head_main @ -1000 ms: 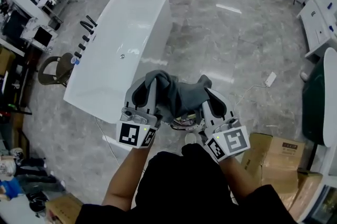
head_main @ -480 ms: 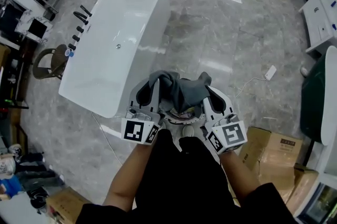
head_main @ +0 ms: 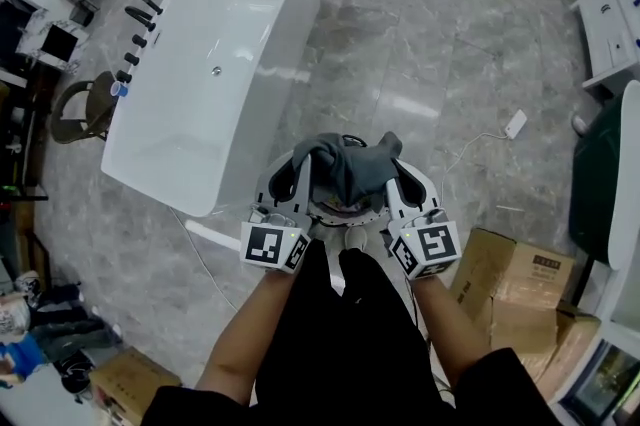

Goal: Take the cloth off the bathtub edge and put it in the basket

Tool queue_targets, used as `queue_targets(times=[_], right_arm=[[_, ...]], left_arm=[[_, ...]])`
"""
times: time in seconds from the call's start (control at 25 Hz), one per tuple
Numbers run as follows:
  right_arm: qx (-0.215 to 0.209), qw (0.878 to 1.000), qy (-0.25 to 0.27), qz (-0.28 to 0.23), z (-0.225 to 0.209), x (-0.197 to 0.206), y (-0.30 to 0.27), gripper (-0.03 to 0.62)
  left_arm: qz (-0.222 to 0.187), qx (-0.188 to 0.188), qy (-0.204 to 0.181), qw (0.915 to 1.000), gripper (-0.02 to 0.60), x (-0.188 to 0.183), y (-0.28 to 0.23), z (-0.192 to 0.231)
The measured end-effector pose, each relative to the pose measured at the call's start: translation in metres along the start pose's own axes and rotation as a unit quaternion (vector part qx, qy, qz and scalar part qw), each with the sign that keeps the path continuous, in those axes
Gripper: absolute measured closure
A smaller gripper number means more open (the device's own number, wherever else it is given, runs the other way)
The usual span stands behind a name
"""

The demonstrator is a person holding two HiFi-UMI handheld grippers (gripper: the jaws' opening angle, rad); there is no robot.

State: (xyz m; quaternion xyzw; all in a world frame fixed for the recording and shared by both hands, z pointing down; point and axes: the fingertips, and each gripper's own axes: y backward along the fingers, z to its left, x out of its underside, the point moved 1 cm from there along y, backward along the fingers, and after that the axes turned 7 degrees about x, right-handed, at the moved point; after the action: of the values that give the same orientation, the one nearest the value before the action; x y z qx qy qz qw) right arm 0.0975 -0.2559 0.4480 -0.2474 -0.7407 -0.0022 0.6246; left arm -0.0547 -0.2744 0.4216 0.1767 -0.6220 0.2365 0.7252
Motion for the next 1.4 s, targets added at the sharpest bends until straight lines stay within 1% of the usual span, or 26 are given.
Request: queue_targets(times=[0.2, 0.44, 0.6, 0.8, 1.04, 1.24, 1.4], right_arm=[[0.005, 1.000, -0.015, 0.019, -0.012, 0.038, -0.026, 0.557], [0.007, 0.998, -0.016, 0.057, -0.023, 0.097, -0.050, 0.557], [0.005, 0.996, -0.016, 0.082, -0.025, 0.137, -0.069, 0.557], [0.010, 0.992, -0.033, 0.121, -0.028, 0.185, -0.090, 0.557], [0.009, 0.990, -0.024, 0.141, -0.029, 0.225, -0.117, 0.557], [0.001, 0.985, -0.012, 0.173, -0.025, 0.272, -0.130, 0.557], [0.000, 0.980, -0.011, 0.198, -0.023, 0.305, -0.140, 0.557]], left_arm=[[0.022, -0.003, 0.015, 0.9996, 0.563, 0.044, -0.011, 0.016], [0.049, -0.023, 0.043, 0.9976, 0.563, 0.108, -0.013, 0.034], [0.066, -0.023, 0.055, 0.9961, 0.563, 0.150, -0.019, 0.040], [0.093, -0.026, 0.069, 0.9930, 0.563, 0.202, -0.016, 0.048], [0.113, -0.016, 0.066, 0.9913, 0.563, 0.252, -0.015, 0.064], [0.150, -0.009, 0.077, 0.9857, 0.561, 0.301, -0.010, 0.071], [0.177, 0.010, 0.079, 0.9809, 0.561, 0.340, -0.009, 0.072]])
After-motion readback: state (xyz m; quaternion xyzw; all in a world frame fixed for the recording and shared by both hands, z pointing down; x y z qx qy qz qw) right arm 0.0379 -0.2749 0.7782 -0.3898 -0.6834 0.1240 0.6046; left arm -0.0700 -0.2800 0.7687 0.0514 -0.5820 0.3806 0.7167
